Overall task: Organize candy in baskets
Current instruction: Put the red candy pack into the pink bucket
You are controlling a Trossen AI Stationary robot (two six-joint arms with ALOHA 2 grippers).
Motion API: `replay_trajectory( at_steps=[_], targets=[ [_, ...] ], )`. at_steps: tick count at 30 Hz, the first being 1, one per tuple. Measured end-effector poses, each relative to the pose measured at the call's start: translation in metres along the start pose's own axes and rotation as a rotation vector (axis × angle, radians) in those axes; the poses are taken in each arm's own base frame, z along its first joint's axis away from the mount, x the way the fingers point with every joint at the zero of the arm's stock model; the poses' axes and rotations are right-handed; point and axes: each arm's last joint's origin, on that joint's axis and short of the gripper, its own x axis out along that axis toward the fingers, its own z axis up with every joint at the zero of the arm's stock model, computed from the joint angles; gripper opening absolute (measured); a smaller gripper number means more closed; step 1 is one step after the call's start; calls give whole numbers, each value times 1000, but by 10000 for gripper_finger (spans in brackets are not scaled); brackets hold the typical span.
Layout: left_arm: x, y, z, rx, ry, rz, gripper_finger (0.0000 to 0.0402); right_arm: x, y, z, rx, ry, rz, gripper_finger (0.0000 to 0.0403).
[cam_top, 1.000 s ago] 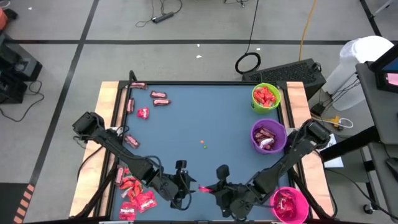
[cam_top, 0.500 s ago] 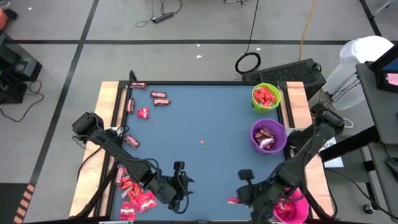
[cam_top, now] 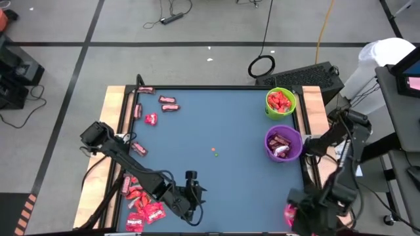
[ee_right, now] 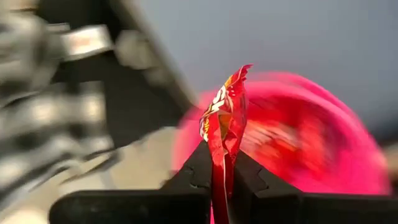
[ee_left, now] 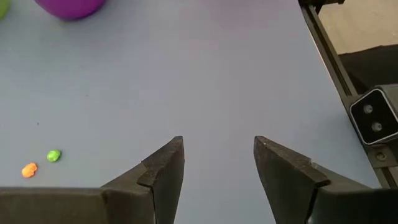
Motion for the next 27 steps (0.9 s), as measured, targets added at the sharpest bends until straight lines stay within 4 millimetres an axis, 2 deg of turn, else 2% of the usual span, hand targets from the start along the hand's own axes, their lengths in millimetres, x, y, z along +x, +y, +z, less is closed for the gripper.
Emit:
replay_trajectory(
  at_steps=[5, 7, 11, 19, 23, 27],
  targets=[
    [2, -1, -1, 2, 4, 1, 200, 5, -24, -21, 152, 37, -271, 12],
    [2, 0, -1, 0, 4, 2, 200, 6, -27, -26, 195, 42, -318, 20],
    [2, 1, -1, 0, 4, 5, 200, 6, -27, -31, 231, 38, -302, 64],
    [3, 3, 0, 4, 3, 13, 200, 1, -27, -25, 205, 20, -274, 173],
    [2, 3, 1, 18, -2, 14, 200, -5, -25, -14, 81, -136, -167, 200],
    [-9, 5, 5, 5, -5, 9, 200, -10, -18, 1, -121, -392, -63, 213]
  ],
)
